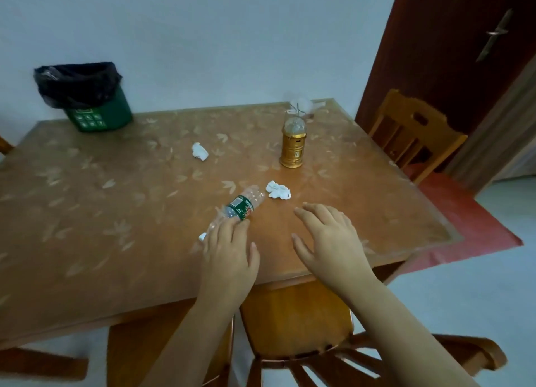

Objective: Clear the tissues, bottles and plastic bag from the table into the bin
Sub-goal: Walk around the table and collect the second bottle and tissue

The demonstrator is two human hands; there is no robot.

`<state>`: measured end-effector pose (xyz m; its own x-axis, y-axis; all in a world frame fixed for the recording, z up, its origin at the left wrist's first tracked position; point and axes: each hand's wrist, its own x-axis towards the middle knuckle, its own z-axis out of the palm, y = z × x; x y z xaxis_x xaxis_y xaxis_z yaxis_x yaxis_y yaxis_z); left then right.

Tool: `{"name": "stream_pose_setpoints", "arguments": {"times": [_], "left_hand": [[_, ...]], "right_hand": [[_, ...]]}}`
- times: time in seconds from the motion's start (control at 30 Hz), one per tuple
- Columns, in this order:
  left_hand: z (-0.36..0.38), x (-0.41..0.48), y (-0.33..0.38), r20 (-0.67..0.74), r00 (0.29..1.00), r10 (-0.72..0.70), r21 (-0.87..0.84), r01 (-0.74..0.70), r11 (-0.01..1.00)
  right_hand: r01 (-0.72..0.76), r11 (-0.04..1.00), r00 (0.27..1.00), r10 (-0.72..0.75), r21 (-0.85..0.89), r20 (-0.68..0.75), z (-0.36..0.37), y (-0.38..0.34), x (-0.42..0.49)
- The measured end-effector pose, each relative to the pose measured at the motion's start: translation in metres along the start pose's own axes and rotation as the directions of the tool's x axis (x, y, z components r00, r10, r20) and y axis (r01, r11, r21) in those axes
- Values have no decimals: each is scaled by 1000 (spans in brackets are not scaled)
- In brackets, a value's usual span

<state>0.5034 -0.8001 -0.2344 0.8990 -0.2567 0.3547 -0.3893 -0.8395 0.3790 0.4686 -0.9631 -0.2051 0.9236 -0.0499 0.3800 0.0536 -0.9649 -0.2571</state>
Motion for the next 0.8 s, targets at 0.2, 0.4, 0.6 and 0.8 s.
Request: {"name": "stream_pose_setpoints", "arguments": {"times": [0.2, 0.4, 0.6, 0.8], "left_hand": [[36, 29, -15, 32, 998, -48, 47, 46, 998], [69, 61, -22, 39, 988, -147, 110, 142, 984], [100, 77, -36, 55, 977, -207, 121, 199, 972], [137, 89, -60, 82, 966, -244, 107, 235, 966]], "right_hand": [[31, 999, 998, -33, 20, 61, 31, 26, 34], [69, 993, 989, -82, 100, 127, 73, 64, 72], [19, 992, 970, -48, 125, 239, 121, 110, 92], [-26, 988, 947, -24, 151, 319, 172, 124, 116]]}}
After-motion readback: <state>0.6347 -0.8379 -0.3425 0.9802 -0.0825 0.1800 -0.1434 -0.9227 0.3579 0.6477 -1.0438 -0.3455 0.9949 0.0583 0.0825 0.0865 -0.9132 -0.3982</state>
